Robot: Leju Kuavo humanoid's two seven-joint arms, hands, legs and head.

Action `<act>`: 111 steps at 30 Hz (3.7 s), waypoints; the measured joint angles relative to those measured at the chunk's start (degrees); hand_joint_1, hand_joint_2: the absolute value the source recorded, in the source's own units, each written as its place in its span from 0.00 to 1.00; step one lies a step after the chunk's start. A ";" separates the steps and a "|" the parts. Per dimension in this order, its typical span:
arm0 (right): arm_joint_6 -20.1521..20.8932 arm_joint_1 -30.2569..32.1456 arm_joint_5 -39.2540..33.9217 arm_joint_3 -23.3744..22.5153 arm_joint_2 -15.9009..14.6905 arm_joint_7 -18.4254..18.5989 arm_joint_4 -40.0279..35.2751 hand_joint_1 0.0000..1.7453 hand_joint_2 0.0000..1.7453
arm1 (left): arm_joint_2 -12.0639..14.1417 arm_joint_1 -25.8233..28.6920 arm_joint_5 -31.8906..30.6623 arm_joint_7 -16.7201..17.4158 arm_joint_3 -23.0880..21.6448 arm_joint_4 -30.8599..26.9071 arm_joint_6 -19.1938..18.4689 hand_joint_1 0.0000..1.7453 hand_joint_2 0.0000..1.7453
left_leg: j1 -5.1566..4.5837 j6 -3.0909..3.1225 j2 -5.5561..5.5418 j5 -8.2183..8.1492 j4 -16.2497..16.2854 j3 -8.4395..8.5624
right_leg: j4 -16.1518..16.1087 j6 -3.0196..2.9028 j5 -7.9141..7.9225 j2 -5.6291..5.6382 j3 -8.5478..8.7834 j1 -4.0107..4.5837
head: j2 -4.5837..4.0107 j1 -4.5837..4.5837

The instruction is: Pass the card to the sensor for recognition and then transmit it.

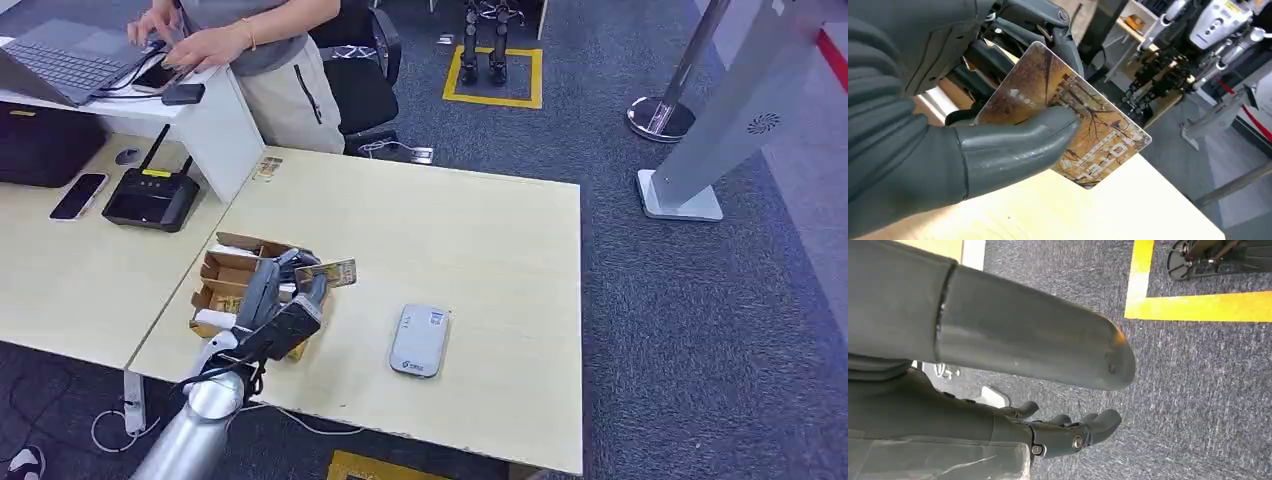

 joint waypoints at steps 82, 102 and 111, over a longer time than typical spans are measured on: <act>1.18 -1.76 3.98 0.00 0.00 1.60 -0.48 0.00 0.00 | 5.55 -14.17 -65.11 21.66 -32.00 17.72 19.59 1.00 1.00 | 0.00 0.01 -0.01 0.01 0.01 -0.01 | 0.02 0.02 0.01 0.00 0.03 -0.01 | 0.00 0.00; -0.13 -1.53 5.81 -0.02 0.52 2.38 -0.48 0.00 0.00 | 6.47 -12.77 10.37 -2.93 1.93 11.34 8.01 1.00 1.00 | 0.00 0.01 0.01 0.02 0.01 -0.01 | 0.02 0.01 0.01 0.02 0.01 0.00 | 0.00 0.02; -0.18 -1.53 6.36 0.00 0.90 2.88 -0.50 0.00 0.00 | 6.55 -14.38 15.36 -4.07 9.33 16.74 6.08 1.00 1.00 | 0.00 0.01 0.01 0.01 0.01 -0.02 | 0.02 0.01 0.01 0.02 0.01 0.00 | 0.00 0.02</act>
